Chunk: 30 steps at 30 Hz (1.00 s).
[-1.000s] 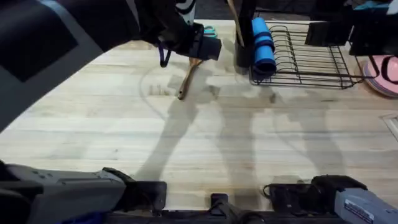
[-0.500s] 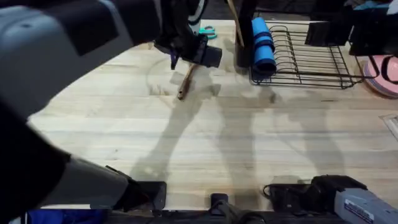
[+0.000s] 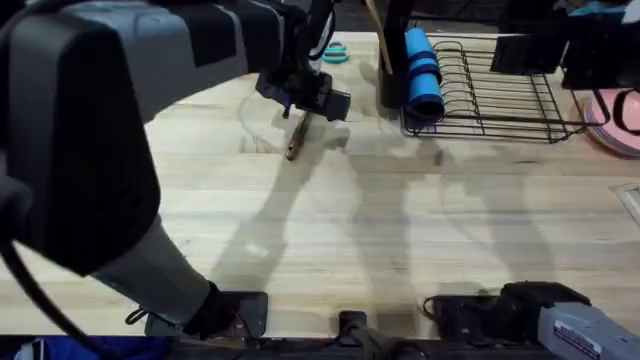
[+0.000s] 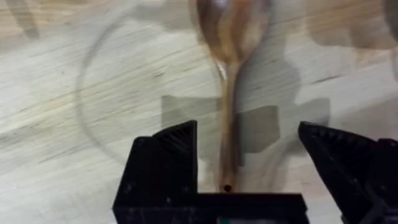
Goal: Pick up the spoon on the table one by one and put them onto the rack
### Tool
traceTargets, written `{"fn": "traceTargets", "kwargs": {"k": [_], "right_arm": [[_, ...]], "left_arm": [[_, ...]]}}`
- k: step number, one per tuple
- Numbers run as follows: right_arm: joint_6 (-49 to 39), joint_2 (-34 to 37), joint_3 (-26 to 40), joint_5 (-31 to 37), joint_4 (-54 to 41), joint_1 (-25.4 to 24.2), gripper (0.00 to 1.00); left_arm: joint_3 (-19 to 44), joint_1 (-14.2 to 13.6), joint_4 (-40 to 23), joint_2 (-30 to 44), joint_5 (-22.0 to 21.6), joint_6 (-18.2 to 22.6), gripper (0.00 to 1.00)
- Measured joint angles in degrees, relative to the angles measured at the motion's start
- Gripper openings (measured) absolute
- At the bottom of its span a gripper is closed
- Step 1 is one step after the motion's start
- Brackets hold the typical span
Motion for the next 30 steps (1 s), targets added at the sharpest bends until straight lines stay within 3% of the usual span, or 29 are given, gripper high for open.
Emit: {"fn": "traceTargets", "kwargs": {"k": [9, 17, 30], "right_arm": [[0.02, -0.01, 0.0, 0.0, 0.01, 0.0, 0.998], [0.0, -0.01, 0.0, 0.0, 0.01, 0.0, 0.998], [0.0, 0.0, 0.01, 0.0, -0.01, 0.0, 0.998]], "left_arm": [[0.0, 2.86, 3.35, 2.83, 0.42, -0.02, 0.993], [0.0, 2.88, 6.31, 4.42, 4.07, 0.0, 0.994], [0.0, 2.9, 7.17, 5.99, 4.7, 0.0, 0.993]]}}
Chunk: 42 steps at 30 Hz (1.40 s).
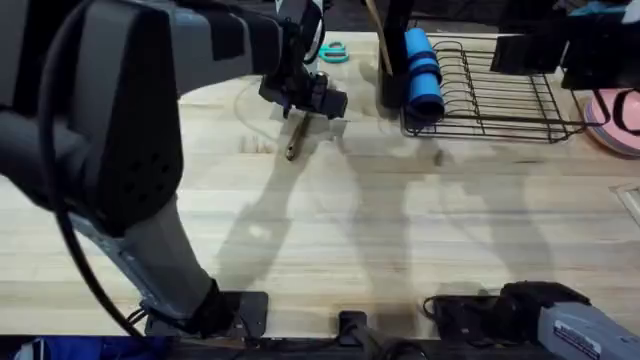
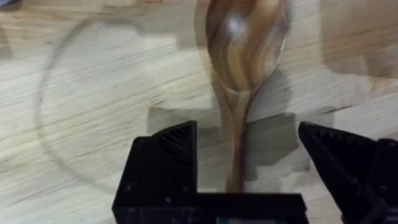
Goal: Pick up the spoon on the table one by one and put them onto the rack
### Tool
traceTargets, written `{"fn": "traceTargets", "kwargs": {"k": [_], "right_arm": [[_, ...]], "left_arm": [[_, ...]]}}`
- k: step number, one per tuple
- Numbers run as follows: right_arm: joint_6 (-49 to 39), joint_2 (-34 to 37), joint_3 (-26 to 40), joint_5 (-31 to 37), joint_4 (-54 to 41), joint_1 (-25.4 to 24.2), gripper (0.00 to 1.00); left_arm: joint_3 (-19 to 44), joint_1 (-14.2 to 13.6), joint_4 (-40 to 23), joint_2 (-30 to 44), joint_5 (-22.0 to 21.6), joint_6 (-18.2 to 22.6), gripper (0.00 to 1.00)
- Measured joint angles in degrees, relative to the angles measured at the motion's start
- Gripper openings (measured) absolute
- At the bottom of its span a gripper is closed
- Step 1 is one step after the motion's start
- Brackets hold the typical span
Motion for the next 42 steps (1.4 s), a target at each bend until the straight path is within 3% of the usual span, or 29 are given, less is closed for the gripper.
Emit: {"fn": "traceTargets", "kwargs": {"k": [13, 15, 19, 24, 27, 42], "right_arm": [[0.02, -0.01, 0.01, 0.0, 0.0, 0.0, 0.998], [0.02, -0.01, 0.01, 0.0, 0.02, 0.0, 0.998], [0.0, -0.01, 0.01, 0.02, 0.0, 0.0, 0.998], [0.0, 0.01, 0.01, 0.0, 0.0, 0.0, 0.998], [0.0, -0.01, 0.01, 0.0, 0.0, 0.0, 0.998], [0.0, -0.01, 0.01, 0.0, 0.0, 0.0, 0.998]], "left_arm": [[1.18, 0.09, -0.34, 2.43, -0.42, 0.38, 0.998], [1.22, 0.11, -0.5, 2.45, -0.49, 0.42, 0.963], [1.22, 0.57, -0.63, 2.48, -1.22, 0.6, 0.731], [1.27, 1.24, -0.68, 2.56, -1.32, 0.56, 0.276], [1.49, 0.94, -0.95, 2.55, -0.6, 0.42, 0.067], [1.73, 0.85, -1.37, 2.51, -0.44, 0.39, 0.042]]}}
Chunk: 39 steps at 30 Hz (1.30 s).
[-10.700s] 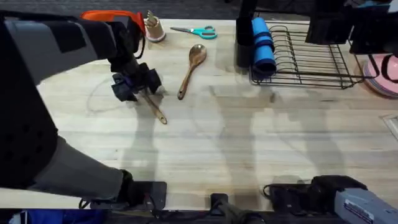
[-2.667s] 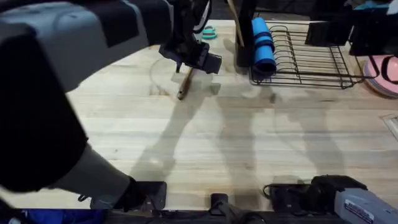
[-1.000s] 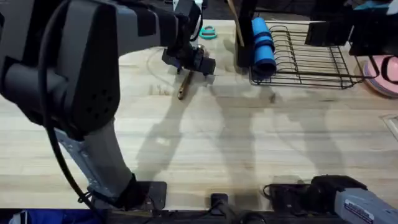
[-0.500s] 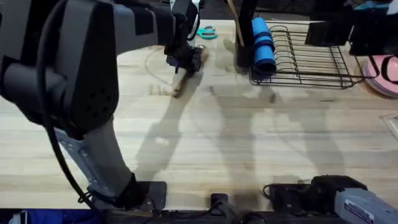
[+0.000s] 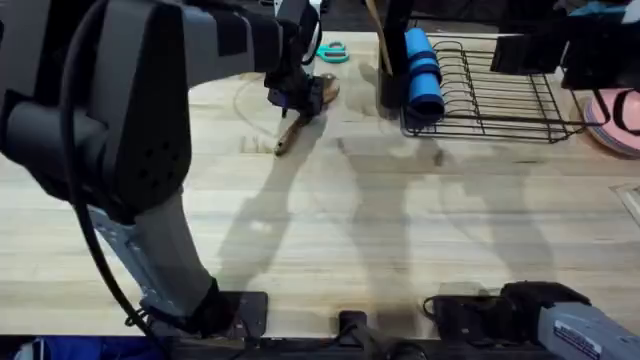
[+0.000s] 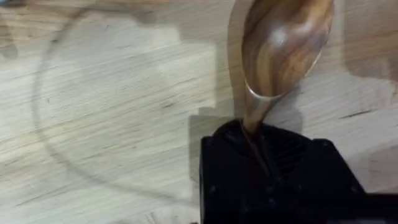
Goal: Pick up the spoon on the table one by one and put them onto the rack
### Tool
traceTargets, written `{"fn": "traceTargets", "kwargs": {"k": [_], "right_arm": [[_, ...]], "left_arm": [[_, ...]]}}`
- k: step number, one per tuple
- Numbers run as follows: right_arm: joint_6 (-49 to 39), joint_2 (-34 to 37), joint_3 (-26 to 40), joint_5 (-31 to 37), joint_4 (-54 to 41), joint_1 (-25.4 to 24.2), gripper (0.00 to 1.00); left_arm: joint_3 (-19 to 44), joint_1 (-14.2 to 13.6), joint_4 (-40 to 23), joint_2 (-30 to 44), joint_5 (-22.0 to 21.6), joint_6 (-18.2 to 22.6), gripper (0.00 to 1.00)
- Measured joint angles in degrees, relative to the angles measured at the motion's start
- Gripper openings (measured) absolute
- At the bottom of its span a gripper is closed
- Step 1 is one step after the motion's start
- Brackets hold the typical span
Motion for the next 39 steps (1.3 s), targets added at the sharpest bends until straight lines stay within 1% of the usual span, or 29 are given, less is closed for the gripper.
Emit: {"fn": "traceTargets", "kwargs": {"k": [8, 17, 20, 26, 34, 39], "right_arm": [[0.0, 0.0, 0.0, 0.0, 0.01, 0.0, 0.998], [0.0, 0.0, 0.0, 0.02, 0.0, 0.0, 0.997], [0.0, 0.0, 0.0, 0.0, 0.0, 0.0, 0.997], [0.02, 0.0, 0.0, 0.0, 0.02, 0.0, 0.998], [0.0, 0.0, 0.0, 0.01, 0.0, 0.0, 0.998], [0.0, 0.0, 0.0, 0.0, 0.0, 0.0, 0.998]], "left_arm": [[-0.25, -0.02, -0.44, -1.98, 0.02, 0.02, 0.043], [-0.29, -0.02, 1.61, -11.07, 0.02, 0.02, 0.044], [-0.31, -0.02, 2.65, -13.03, 0.02, 0.02, 0.044], [-0.31, -0.02, 8.4, -15.01, 0.02, 0.0, 0.044], [-0.31, -0.02, 18.32, -18.6, 0.03, -0.06, 0.044], [-0.31, -0.02, 22.78, -20.62, 0.07, -2.43, 0.044]]}}
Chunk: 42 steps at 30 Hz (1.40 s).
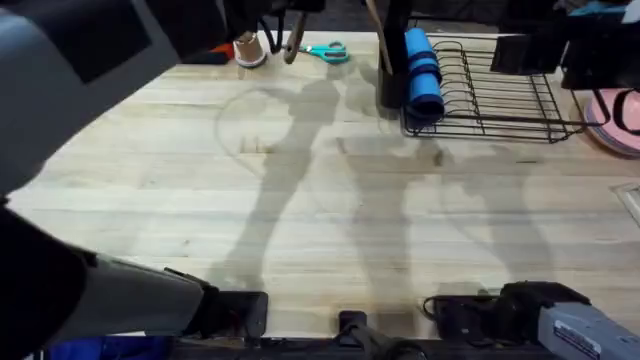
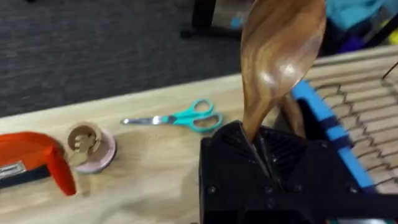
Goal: Pick up the spoon on the table one by one and put them onto the rack
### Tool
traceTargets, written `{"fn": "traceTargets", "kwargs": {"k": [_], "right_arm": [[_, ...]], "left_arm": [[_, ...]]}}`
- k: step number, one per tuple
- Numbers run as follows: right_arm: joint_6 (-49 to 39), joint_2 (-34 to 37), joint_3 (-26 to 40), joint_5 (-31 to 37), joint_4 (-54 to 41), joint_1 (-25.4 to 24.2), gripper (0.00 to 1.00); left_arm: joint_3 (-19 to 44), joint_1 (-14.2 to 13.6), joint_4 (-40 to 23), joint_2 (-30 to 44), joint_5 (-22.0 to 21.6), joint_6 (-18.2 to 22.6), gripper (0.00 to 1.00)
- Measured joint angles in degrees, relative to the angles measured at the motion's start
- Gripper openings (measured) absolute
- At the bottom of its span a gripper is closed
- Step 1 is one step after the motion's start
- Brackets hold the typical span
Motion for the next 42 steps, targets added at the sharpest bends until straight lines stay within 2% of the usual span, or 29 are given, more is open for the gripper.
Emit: {"fn": "traceTargets", "kwargs": {"k": [6, 17, 18, 21, 26, 42], "right_arm": [[0.0, 0.0, 0.0, 0.0, 0.02, 0.0, 0.998], [0.0, 0.0, 0.0, 0.01, 0.01, 0.0, 0.998], [0.0, 0.02, 0.0, 0.0, 0.0, 0.0, 0.998], [0.0, 0.02, 0.0, 0.0, 0.0, 0.0, 0.998], [0.0, 0.0, 0.0, 0.0, 0.0, 0.0, 0.998], [0.0, 0.0, 0.0, 0.0, 0.0, 0.0, 0.998]], "left_arm": [[0.0, -0.98, 2.49, -0.58, 1.96, -2.82, 0.044], [-0.04, -7.61, 10.03, -0.56, 4.32, -3.58, 0.044], [-0.04, -9.58, 14.43, -0.56, 4.43, -3.63, 0.045], [-0.04, -10.48, 16.69, -0.36, 4.43, -3.85, 0.045], [-0.04, -11.43, 20.87, 1.62, 4.47, -6.41, 0.045], [-0.04, -11.78, 30.79, 9.89, 4.48, -17.18, 0.045]]}}
